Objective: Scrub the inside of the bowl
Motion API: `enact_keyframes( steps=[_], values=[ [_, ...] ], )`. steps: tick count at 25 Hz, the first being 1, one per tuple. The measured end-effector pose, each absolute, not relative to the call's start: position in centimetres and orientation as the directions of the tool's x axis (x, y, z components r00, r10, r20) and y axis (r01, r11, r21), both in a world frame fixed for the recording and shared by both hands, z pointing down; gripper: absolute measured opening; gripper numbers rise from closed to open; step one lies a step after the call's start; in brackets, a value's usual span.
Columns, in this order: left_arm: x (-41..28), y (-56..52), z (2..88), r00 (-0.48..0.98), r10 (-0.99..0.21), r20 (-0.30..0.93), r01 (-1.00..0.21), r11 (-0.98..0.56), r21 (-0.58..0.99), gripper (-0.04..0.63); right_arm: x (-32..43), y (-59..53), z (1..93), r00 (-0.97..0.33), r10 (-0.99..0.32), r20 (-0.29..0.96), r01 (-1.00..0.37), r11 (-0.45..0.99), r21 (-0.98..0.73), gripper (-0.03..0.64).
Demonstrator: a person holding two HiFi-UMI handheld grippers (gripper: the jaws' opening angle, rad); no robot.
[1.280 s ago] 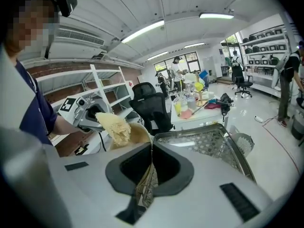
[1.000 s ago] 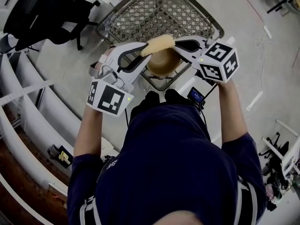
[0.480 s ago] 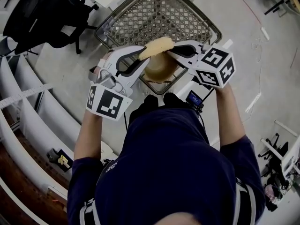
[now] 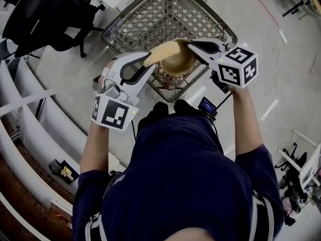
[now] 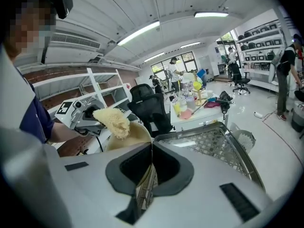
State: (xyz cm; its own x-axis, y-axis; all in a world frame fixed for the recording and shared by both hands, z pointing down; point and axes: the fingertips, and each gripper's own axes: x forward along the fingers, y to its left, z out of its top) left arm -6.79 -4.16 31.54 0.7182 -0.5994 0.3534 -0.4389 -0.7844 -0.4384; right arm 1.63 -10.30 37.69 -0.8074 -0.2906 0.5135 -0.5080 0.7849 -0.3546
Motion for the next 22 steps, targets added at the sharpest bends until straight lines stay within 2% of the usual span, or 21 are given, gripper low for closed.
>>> enact_keyframes(
  steps=[13, 22],
  values=[
    [-7.2, -3.4, 32.8, 0.719, -0.592, 0.364, -0.454, -0.797, -0.399, 0.080, 2.5, -12.9, 37.0, -0.784, -0.375, 0.494, -0.578, 0.731, -0.362, 0.015],
    [-5.9, -2.2, 33.8, 0.733, -0.563, 0.383, -0.419, -0.816, -0.397, 0.080, 2.6, -13.4, 36.8, -0.781, -0.403, 0.477, -0.600, 0.698, -0.392, 0.015]
  ],
)
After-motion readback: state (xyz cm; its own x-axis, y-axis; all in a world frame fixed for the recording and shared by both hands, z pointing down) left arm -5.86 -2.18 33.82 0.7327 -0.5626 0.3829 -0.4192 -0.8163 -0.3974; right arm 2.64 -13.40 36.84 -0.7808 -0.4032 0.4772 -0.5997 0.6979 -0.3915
